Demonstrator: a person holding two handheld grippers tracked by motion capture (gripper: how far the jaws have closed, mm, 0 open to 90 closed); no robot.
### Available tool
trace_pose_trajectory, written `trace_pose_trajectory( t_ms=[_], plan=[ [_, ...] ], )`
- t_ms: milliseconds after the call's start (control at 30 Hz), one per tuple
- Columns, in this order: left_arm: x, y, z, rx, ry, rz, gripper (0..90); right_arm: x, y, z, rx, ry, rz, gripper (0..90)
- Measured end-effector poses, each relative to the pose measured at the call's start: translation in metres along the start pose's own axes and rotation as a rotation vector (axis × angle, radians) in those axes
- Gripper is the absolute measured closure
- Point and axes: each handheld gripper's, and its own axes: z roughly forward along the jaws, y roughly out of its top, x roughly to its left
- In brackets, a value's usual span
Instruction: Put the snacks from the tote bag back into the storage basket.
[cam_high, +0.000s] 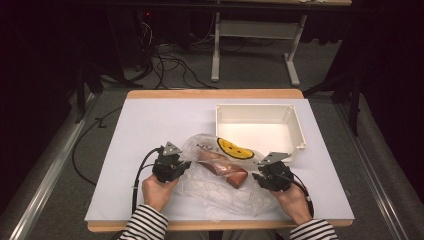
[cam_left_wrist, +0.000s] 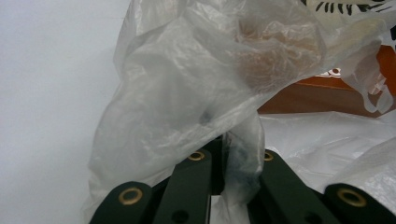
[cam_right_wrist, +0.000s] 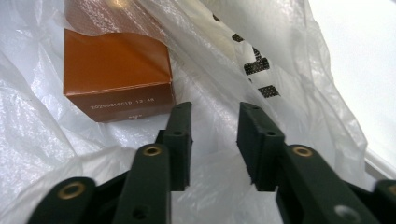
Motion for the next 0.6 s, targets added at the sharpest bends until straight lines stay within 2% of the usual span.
trace_pose_trajectory(
  t_ms=[233, 433, 600],
  plan=[
    [-0.008, -0.002, -0.005, 0.001, -0.015, 0.020, 90.0, 0.004, -0.007, -0.010, -0.017, -0.004, 0.003, 49.5],
    [-0.010, -0.003, -0.008, -0.002, -0.019, 0.025, 90.0, 0.006, -0.017, -0.022, -0.041, 0.000, 0.002, 45.9],
    [-0.009, -0.004, -0.008, 0.001, -0.020, 0.023, 90.0, 0.007, -0.023, -0.036, -0.089, 0.004, 0.004, 44.6]
  ],
)
